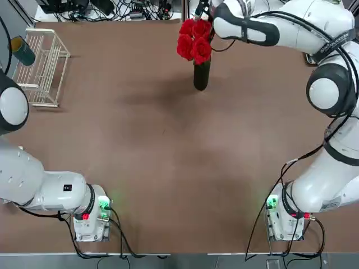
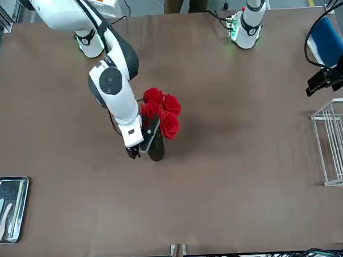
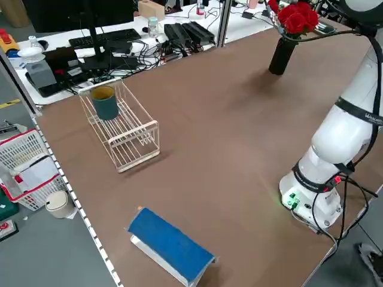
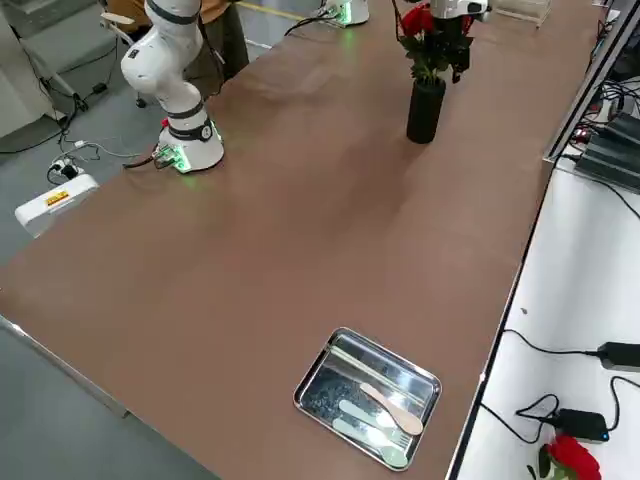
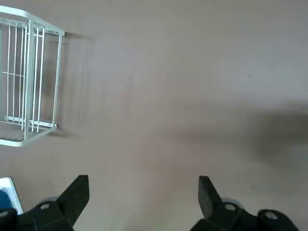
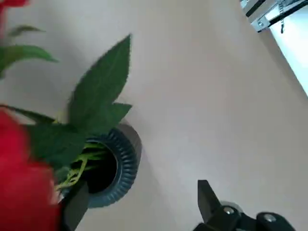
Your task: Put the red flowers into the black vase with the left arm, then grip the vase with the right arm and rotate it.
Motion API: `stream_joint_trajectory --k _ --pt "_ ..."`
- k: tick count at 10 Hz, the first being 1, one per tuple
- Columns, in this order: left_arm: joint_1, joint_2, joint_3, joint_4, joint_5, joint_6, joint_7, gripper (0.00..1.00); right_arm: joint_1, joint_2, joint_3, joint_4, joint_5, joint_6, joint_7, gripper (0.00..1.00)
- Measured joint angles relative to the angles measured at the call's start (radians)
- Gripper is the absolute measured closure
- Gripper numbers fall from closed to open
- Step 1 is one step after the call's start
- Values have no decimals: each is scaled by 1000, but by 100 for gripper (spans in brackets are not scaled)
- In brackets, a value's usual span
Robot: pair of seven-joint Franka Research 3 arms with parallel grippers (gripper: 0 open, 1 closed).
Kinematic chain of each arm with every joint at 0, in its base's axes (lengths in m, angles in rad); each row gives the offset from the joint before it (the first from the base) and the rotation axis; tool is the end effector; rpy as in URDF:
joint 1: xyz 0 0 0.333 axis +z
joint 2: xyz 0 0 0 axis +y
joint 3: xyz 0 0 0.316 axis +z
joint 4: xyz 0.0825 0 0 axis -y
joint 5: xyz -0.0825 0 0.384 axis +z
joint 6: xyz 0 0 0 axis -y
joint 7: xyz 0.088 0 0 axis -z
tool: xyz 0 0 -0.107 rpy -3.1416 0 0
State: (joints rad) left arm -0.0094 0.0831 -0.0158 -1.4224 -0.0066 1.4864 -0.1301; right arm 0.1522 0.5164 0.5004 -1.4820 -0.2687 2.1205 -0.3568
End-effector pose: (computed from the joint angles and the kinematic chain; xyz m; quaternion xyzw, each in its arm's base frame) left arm 0.5720 -0.0147 0.6398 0.9986 0.0522 -0.0098 0.0032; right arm 0.6053 0.3695 0.4219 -0.8613 -0.4994 -0.0932 0.0099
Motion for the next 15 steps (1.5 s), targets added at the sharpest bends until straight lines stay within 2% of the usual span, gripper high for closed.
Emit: stream_joint_trajectory --k 4,6,8,11,15 --pt "-1 0 -4 0 0 0 0 0 -71 -61 -7 3 57 -51 -8 0" --pt "-1 0 -5 0 0 0 0 0 -83 -91 -48 5 110 -93 -9 0" --pt "-1 0 -5 0 -10 0 0 0 -87 -164 -116 6 134 -192 22 0" --pt "0 0 -5 1 -12 0 0 0 -91 -283 -267 6 141 -307 107 0" --pt "0 0 -6 1 -12 0 0 0 -94 -398 -416 5 158 -445 386 0"
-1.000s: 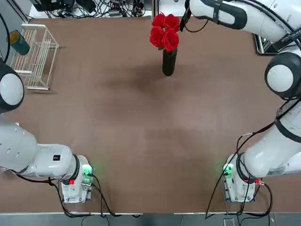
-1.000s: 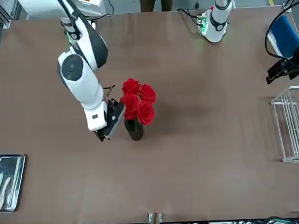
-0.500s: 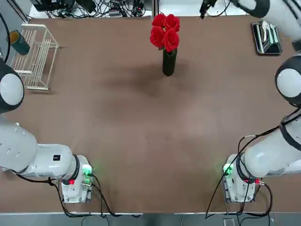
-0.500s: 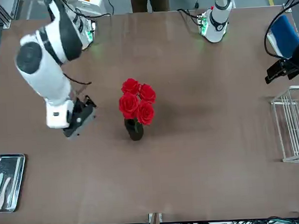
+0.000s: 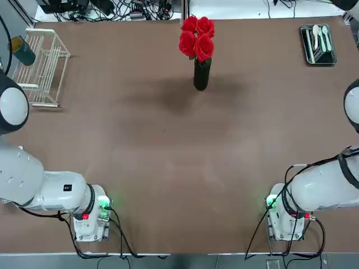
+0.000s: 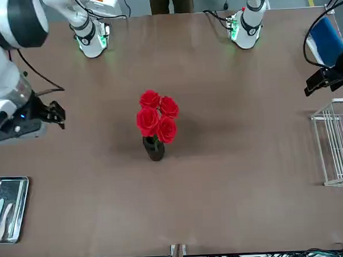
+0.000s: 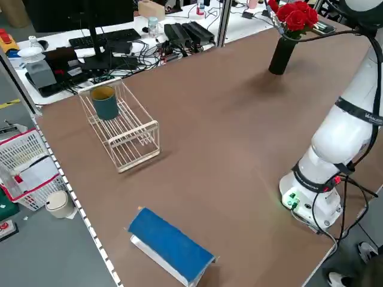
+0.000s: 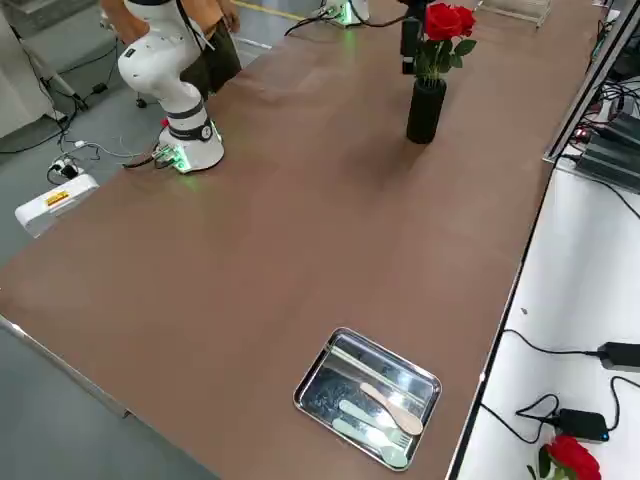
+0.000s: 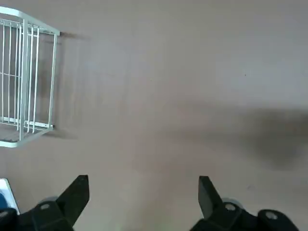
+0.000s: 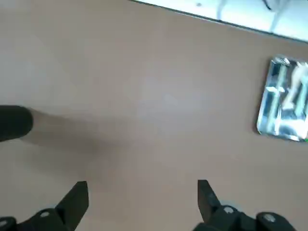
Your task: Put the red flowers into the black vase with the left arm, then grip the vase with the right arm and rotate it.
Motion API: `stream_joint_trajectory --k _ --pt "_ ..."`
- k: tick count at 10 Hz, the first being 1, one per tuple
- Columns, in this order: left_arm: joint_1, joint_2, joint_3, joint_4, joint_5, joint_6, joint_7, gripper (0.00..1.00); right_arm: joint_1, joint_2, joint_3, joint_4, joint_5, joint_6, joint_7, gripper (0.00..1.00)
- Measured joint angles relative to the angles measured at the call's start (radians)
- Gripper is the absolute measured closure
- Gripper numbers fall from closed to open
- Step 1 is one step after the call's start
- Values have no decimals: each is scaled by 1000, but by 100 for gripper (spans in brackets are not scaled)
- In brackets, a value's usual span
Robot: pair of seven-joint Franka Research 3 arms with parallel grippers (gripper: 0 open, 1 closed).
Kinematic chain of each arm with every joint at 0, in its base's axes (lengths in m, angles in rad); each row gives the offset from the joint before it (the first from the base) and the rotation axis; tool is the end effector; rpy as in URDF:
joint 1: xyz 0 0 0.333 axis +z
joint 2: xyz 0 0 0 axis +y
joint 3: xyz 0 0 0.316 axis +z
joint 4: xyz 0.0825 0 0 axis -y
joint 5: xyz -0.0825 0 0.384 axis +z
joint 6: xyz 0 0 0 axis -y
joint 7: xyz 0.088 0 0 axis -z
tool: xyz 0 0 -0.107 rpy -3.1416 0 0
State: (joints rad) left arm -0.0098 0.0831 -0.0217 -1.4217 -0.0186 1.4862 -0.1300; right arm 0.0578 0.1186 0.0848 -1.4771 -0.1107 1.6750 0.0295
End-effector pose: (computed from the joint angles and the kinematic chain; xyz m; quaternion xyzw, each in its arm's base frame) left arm 0.5718 -0.0195 0.6401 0.9987 0.0486 -0.0101 0.0094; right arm 0.5972 0.0717 0.6110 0.9962 0.0595 0.0440 0.0466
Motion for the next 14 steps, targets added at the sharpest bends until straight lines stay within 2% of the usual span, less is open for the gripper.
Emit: stream_joint_trajectory --k 2,3,6,9,14 --pt "-1 0 -9 1 0 0 0 0 -9 -37 -94 -3 53 -29 55 0" --pt "-1 0 -12 1 0 0 0 0 -18 -42 -114 -15 61 -31 55 0" --pt "1 0 -12 1 0 0 0 0 -39 -50 -120 -90 93 -21 76 0" --pt "2 -1 -12 2 0 0 0 0 -62 -126 -123 -190 106 21 76 0" --pt "8 -1 -10 2 0 0 0 0 -64 -154 -132 -208 106 19 -46 0"
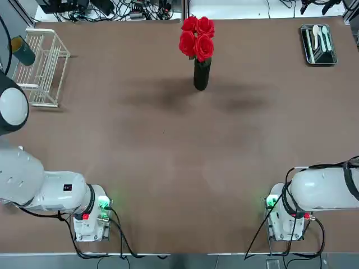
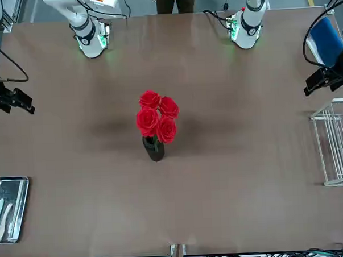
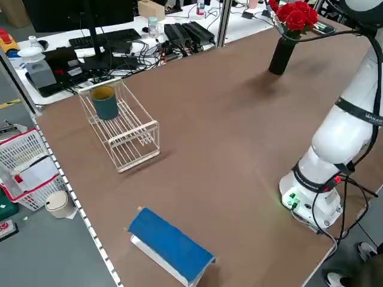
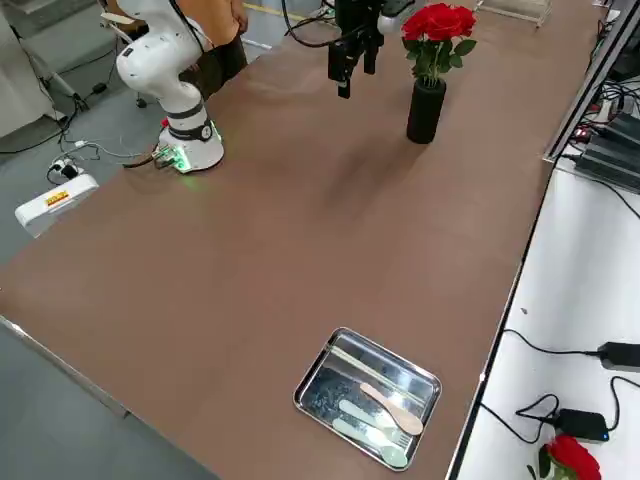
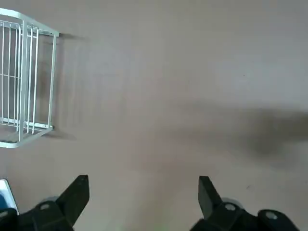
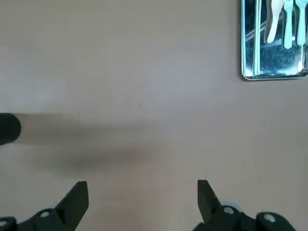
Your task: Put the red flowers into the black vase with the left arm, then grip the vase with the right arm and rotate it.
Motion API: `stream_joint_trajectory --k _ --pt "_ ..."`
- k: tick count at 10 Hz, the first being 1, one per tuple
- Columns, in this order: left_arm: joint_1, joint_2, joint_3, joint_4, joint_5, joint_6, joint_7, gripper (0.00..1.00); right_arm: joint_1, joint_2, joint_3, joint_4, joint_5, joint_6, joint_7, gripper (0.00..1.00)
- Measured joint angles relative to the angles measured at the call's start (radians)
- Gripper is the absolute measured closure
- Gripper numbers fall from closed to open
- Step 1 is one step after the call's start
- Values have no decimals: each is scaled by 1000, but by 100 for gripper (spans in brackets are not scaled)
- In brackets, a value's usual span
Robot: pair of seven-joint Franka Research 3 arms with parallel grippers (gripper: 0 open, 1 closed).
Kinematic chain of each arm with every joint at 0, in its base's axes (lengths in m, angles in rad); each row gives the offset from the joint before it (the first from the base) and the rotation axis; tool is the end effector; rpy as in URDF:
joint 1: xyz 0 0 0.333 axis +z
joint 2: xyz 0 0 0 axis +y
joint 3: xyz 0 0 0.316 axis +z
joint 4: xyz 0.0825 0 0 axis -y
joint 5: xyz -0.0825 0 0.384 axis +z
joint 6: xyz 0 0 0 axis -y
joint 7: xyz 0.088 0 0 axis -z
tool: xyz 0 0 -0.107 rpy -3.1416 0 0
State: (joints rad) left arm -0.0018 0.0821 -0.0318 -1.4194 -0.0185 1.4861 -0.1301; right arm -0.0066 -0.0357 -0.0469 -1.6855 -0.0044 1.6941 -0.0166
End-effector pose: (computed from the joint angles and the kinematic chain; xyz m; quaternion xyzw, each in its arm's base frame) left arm 0.5715 -0.0205 0.6418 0.9988 0.0476 -0.0085 0.0099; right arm 0.5523 -0.0304 0.6007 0.9996 -0.0182 0.0221 0.0021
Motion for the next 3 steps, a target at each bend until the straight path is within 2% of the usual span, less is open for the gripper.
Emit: stream_joint_trajectory --k 3 --pt "0 0 0 0 0 -15 0 0 0 -2 2 1 1 0 -37 0"
